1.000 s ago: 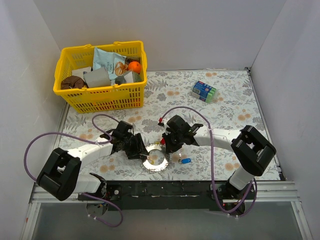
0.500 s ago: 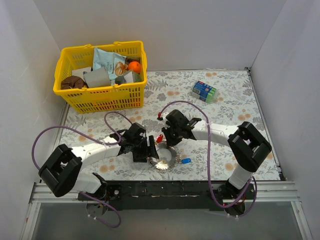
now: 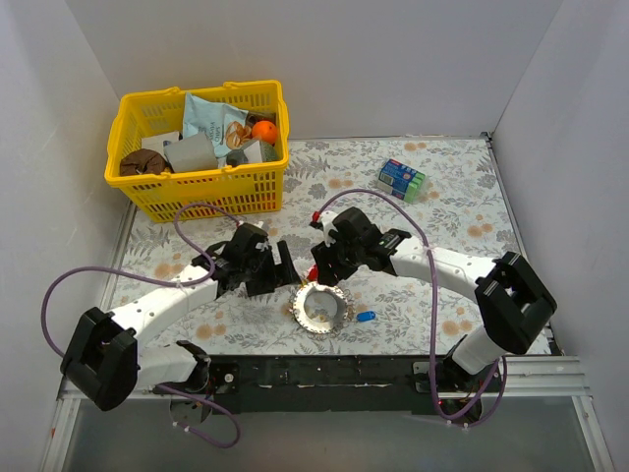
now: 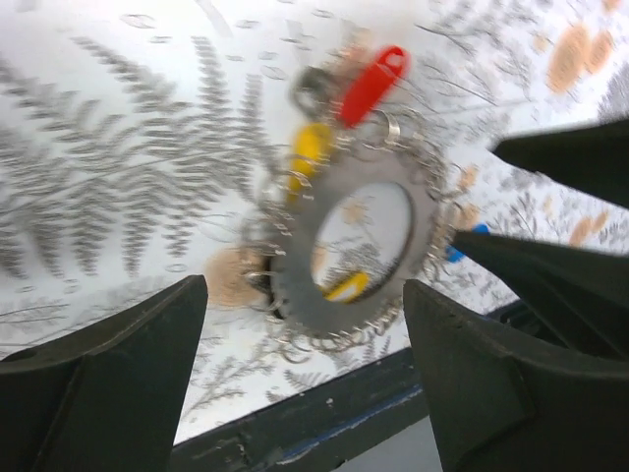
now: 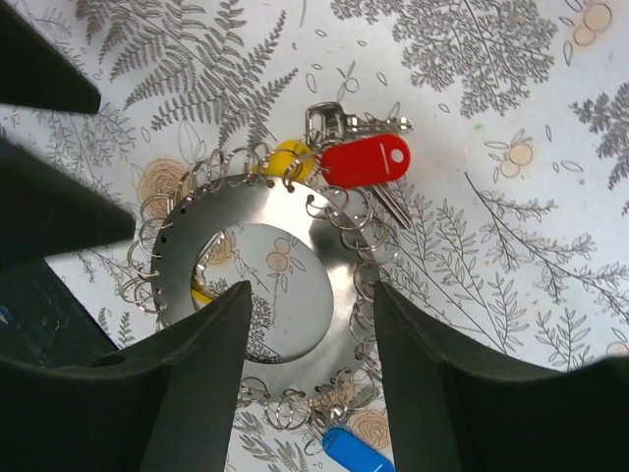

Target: Put the keys on the keyring

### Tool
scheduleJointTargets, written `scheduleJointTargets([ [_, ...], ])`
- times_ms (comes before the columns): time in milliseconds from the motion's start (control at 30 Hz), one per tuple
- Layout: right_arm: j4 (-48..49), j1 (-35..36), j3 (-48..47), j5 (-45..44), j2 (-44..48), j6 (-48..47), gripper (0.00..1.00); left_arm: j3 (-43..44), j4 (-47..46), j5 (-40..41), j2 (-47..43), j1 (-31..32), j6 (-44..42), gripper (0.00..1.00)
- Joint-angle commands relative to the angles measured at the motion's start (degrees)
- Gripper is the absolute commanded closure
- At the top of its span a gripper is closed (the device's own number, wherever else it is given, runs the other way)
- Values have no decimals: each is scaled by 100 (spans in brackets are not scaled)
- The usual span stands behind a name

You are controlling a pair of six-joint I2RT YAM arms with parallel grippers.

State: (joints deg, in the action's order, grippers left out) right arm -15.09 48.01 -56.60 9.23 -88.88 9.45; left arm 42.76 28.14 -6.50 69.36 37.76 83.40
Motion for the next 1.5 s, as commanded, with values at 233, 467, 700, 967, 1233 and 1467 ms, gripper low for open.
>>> scheduleJointTargets([
  [233,569,393,-535,483,-428,39,24,-1208,-1099,-1668,-608,-1780,27,22],
  [467,403,569,-1106,351,-1148,136,29,-1376,-1285,-2004,-529,-2167,-25,22],
  [700,226,596,-1406,219,-1377,180,39,-1385,-1355,-2109,-319,-2176,-148,22],
  [967,296,613,-1345,465,-1457,329,59,-1279,-1460,-1995,-55,-2185,-341,33],
  [1233,542,596,-1134,755,-1421,715,59,-954,-1662,-2259,736,-2167,-649,46],
  [1467,516,596,-1117,861,-1632,760,53,-796,-1768,-2294,1079,-2132,-702,46],
])
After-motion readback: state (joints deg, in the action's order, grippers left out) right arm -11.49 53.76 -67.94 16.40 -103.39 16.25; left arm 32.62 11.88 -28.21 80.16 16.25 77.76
